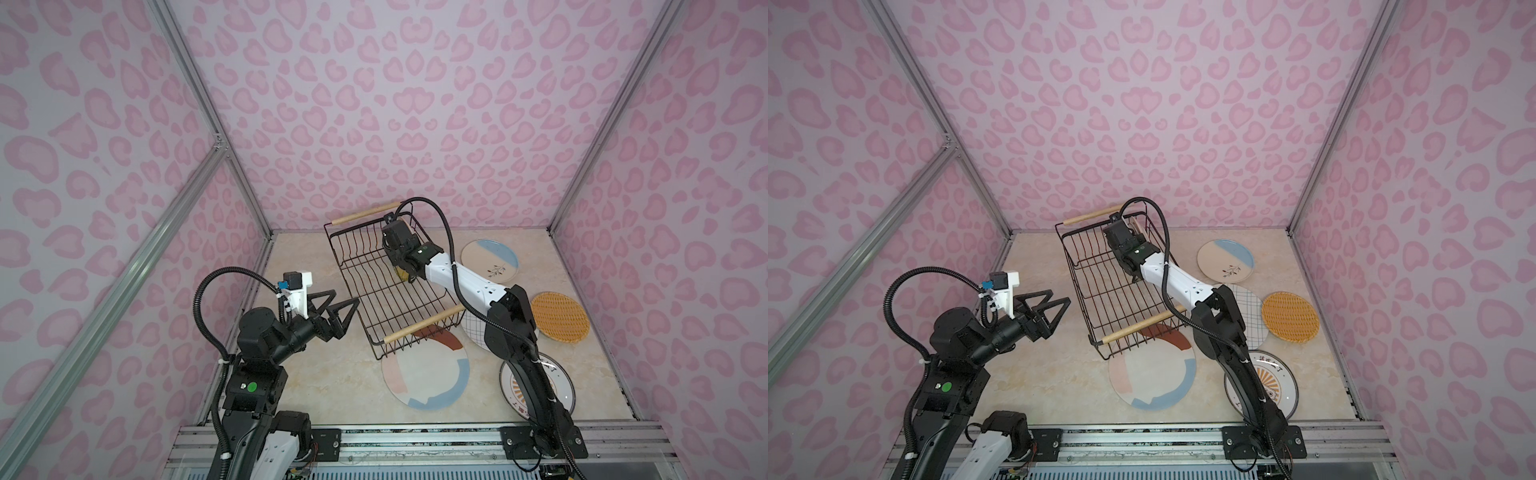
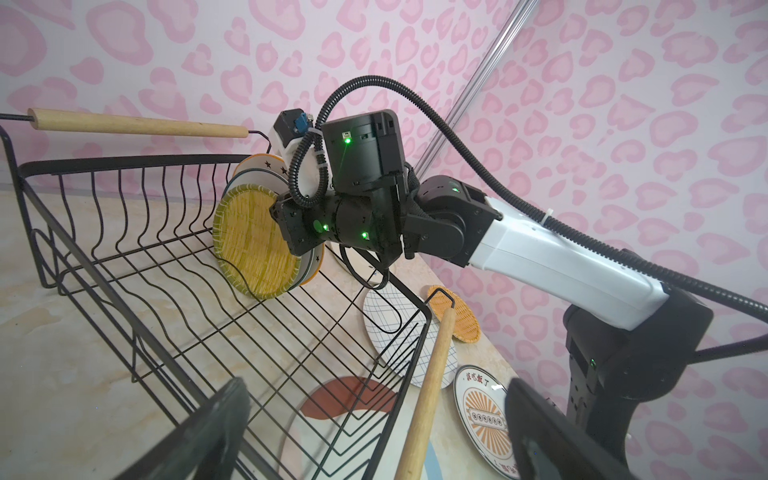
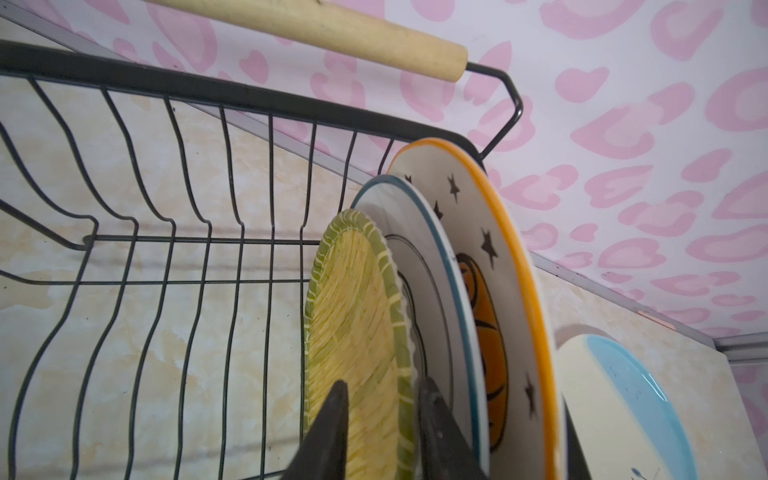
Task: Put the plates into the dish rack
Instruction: 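Press the bamboo tray down into the slots, then open the right gripper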
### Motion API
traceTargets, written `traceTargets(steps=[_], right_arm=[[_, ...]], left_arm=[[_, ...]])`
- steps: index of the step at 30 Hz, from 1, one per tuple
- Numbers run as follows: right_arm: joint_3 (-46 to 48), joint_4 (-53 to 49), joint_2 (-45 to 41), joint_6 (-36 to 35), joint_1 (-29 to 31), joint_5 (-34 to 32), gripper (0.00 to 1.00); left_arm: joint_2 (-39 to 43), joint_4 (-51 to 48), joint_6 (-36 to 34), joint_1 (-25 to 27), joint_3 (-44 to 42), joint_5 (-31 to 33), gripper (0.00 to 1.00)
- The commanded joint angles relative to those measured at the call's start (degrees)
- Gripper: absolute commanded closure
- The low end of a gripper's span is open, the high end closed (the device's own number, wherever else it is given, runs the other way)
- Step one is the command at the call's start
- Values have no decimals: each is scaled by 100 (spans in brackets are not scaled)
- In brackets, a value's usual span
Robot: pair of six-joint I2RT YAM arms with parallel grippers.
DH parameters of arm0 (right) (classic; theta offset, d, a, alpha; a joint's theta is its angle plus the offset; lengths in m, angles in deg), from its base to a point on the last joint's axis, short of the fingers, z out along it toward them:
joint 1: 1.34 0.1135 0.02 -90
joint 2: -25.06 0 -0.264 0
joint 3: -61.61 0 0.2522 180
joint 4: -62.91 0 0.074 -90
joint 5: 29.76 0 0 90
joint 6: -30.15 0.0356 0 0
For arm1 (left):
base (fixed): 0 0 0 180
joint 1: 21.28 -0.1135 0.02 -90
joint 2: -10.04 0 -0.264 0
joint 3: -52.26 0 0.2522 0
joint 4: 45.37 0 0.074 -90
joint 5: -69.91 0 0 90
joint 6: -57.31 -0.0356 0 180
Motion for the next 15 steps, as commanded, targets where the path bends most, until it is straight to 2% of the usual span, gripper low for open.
traceTargets(steps=[1,15], right_arm=[[-25,20,-52,2,23,14,70],[-25,-54,-391,46,94,147,64]], left_arm=[[-10,203,-11,-9,-22,-58,3],[10,208,-2,-26,-22,-49,3]])
